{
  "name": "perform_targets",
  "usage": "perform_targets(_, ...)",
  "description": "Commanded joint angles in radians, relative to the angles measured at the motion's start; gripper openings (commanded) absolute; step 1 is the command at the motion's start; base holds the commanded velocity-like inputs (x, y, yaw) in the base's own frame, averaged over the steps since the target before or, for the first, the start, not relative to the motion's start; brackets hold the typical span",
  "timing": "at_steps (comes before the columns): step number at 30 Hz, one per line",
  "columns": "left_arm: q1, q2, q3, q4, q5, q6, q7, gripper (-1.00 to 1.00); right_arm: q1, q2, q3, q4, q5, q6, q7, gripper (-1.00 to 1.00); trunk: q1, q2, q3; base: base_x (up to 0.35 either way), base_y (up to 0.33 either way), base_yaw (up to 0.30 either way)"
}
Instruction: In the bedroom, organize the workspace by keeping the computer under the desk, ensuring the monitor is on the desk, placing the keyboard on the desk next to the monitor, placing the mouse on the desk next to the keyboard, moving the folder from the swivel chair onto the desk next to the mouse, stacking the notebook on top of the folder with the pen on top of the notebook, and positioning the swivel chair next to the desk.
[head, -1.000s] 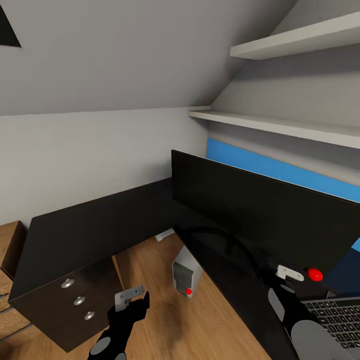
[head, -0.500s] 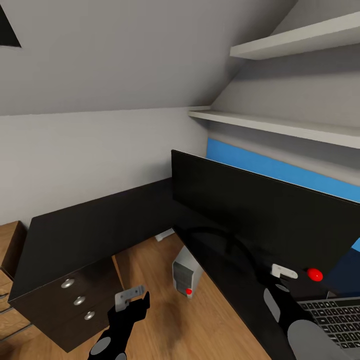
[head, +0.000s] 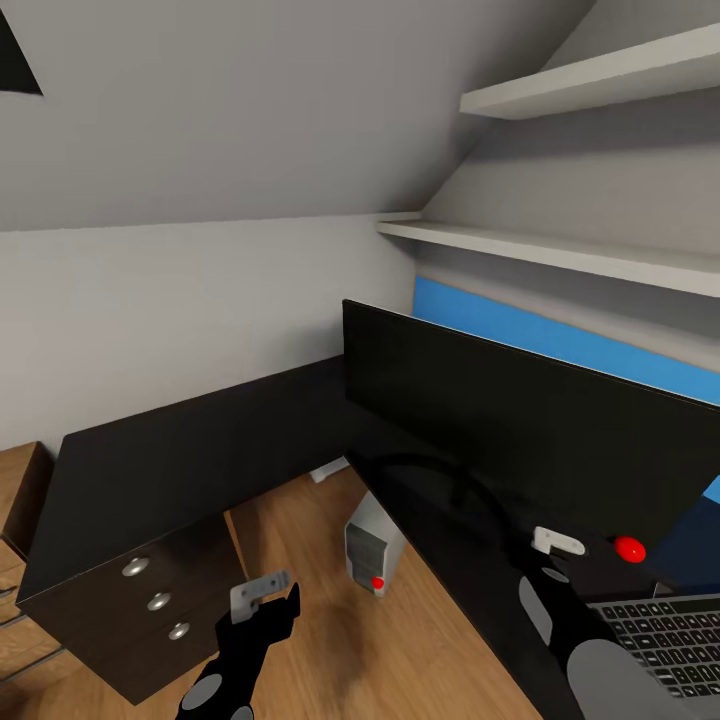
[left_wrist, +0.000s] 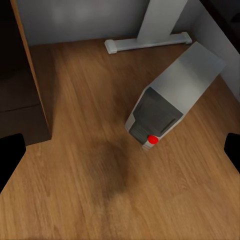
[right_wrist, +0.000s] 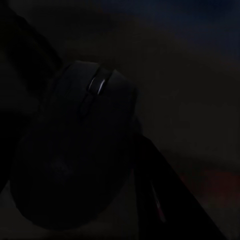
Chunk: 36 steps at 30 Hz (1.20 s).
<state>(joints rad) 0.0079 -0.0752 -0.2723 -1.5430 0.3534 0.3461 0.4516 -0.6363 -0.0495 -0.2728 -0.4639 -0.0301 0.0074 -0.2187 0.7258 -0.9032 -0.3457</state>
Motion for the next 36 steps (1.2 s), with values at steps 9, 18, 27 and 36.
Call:
perform_targets(9,0.0,0.0,-0.001,-0.002,0.007,0.003,0.008,1.0,0.0,0.031,0.006,0.0,0.006,-0.014,-0.005,-1.0,0.0,-0.001,-0.001,0.0,0.0,0.0)
perform_targets(18,0.0,0.0,-0.002,-0.002,0.007,0.004,0.008,1.0,0.001,0.074,0.004,0.001,0.085,-0.035,-0.011,-1.0,0.0,-0.001,-0.001,0.0,0.0,0.125)
perform_targets(27,0.0,0.0,-0.002,0.013,0.006,0.003,0.007,1.0,0.001,0.083,0.005,0.001,0.087,-0.035,-0.012,-1.0,0.0,-0.001,-0.001,0.0,0.0,0.262)
perform_targets(36,0.0,0.001,-0.013,0.179,0.005,-0.005,0.007,1.0,0.004,0.144,0.004,0.005,0.125,-0.036,-0.019,-1.0,0.0,-0.001,-0.001,0.0,0.0,0.265)
